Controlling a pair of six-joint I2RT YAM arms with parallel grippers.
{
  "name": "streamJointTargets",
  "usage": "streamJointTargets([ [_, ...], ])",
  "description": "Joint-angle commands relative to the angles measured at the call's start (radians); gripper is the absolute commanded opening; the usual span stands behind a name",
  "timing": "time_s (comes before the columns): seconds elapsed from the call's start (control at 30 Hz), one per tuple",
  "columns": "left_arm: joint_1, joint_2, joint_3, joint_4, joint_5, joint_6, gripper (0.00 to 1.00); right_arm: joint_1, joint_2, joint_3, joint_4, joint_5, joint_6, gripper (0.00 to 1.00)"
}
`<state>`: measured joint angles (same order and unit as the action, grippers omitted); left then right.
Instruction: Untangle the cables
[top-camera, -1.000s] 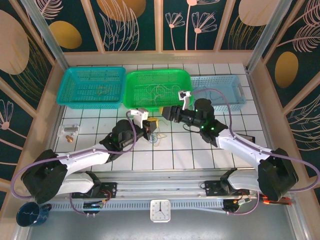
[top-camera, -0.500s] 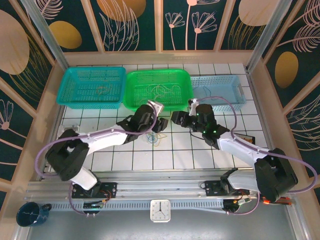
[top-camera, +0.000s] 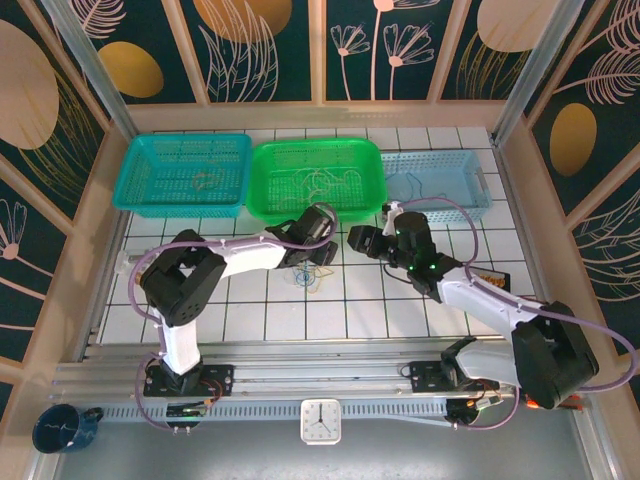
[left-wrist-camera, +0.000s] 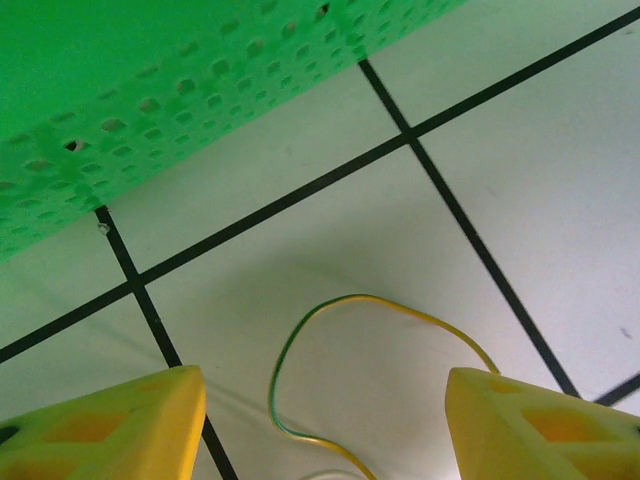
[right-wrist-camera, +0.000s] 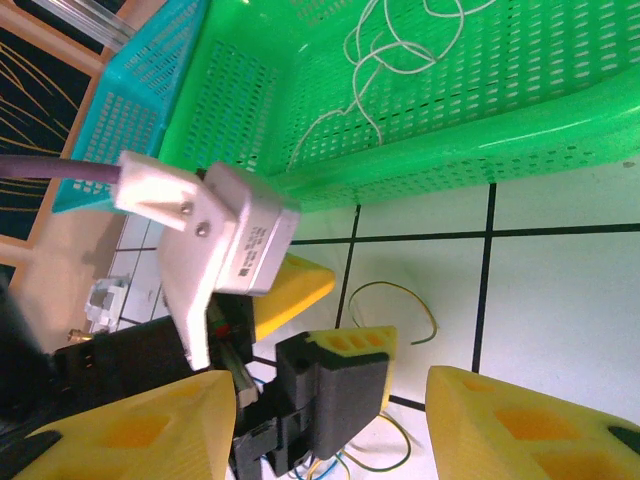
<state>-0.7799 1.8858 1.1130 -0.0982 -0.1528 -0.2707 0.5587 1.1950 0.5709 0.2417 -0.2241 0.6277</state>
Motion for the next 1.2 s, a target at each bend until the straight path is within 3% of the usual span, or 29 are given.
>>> streamJointTargets([
  [0.0,0.023,0.035,0.036,-0.049,-0.031,-0.025,0.64,-0.005,-0.035,-0.022,-0.005,0.029,-0.017,0.53],
  [0.27,0.047,0.076,0.052,-0.009,0.002,-0.017,0.62,-0.005,-0.055,-0.032,-0.008,0.034,-0.016,0.54],
  [0.63,0.046,0.11,0.053,0.031,0.058,-0.002,0.47,-0.006,-0.062,-0.031,-0.008,0.039,-0.014,0.54],
  [0.9,0.045,0.12,0.048,0.036,0.064,-0.011,0.17,-0.006,-0.061,-0.03,-0.004,0.042,-0.011,0.54],
  [1.0,0.046,0.114,0.038,0.039,0.062,-0.012,0.01,-0.005,-0.064,-0.031,-0.005,0.043,-0.011,0.53],
  [1.17,0.046,0.058,0.032,0.033,0.068,-0.017,0.0,-0.005,-0.061,-0.031,-0.002,0.038,-0.014,0.53],
])
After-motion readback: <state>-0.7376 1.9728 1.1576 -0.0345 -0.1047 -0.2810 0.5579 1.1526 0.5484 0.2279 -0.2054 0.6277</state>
